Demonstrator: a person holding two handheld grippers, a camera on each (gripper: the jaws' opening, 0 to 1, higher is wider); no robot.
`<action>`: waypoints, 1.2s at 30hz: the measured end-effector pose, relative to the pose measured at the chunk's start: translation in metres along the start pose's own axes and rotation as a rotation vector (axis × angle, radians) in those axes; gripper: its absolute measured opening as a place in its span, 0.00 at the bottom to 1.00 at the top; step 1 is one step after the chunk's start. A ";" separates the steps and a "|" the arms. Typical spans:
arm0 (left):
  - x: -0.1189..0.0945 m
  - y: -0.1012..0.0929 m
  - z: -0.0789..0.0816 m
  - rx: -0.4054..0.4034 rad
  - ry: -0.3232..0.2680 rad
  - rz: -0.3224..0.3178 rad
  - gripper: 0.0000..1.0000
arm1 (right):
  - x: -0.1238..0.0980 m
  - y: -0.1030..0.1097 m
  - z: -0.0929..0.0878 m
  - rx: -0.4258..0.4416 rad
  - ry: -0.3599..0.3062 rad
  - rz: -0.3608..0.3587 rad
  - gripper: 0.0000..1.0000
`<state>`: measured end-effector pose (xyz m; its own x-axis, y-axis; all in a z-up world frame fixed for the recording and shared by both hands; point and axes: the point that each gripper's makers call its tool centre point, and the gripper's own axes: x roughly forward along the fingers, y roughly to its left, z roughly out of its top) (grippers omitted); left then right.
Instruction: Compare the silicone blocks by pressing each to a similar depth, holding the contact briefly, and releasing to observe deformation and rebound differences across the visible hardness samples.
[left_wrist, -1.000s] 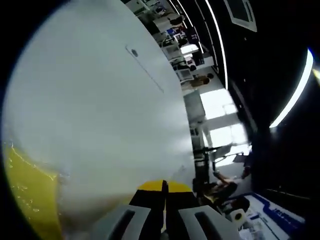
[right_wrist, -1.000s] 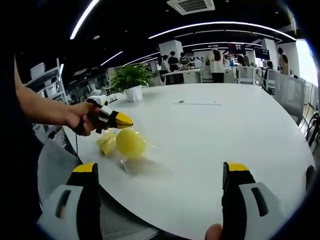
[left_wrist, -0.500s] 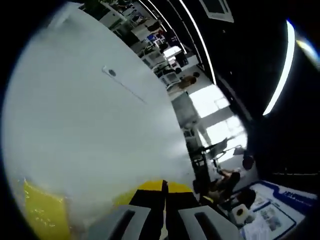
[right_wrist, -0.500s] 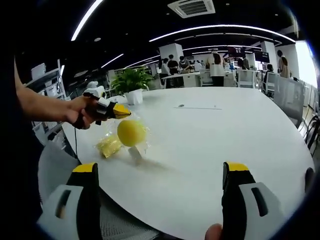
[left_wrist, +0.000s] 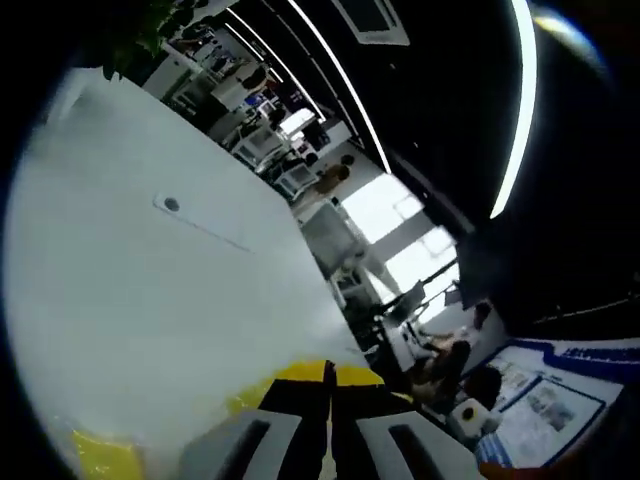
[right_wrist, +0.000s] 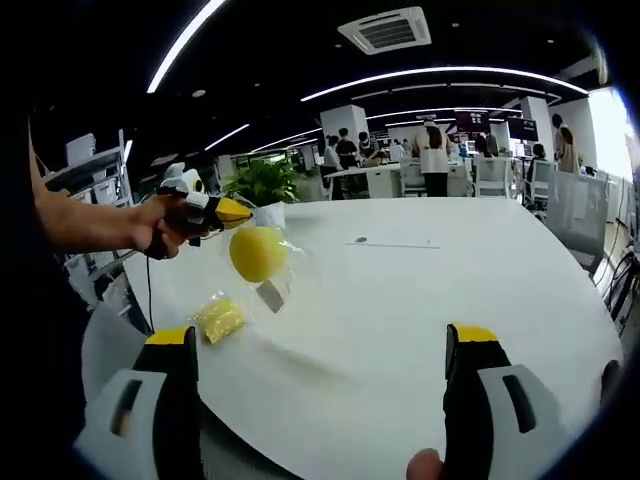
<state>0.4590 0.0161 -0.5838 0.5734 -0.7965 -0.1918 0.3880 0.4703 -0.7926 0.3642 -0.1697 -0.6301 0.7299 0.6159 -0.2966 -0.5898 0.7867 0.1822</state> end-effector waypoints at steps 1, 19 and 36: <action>-0.001 -0.004 0.003 0.013 -0.005 -0.009 0.00 | 0.000 0.000 0.004 -0.002 -0.006 0.000 0.97; -0.031 -0.085 0.044 0.144 -0.090 -0.124 0.00 | 0.014 0.034 0.078 -0.075 -0.106 0.149 0.97; -0.057 -0.118 0.060 0.167 -0.139 -0.181 0.00 | 0.018 0.048 0.132 -0.075 -0.172 0.259 0.97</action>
<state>0.4237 0.0284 -0.4446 0.5729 -0.8189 0.0343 0.6002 0.3906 -0.6980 0.3942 -0.1151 -0.5031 0.5958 0.7985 -0.0857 -0.7829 0.6013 0.1596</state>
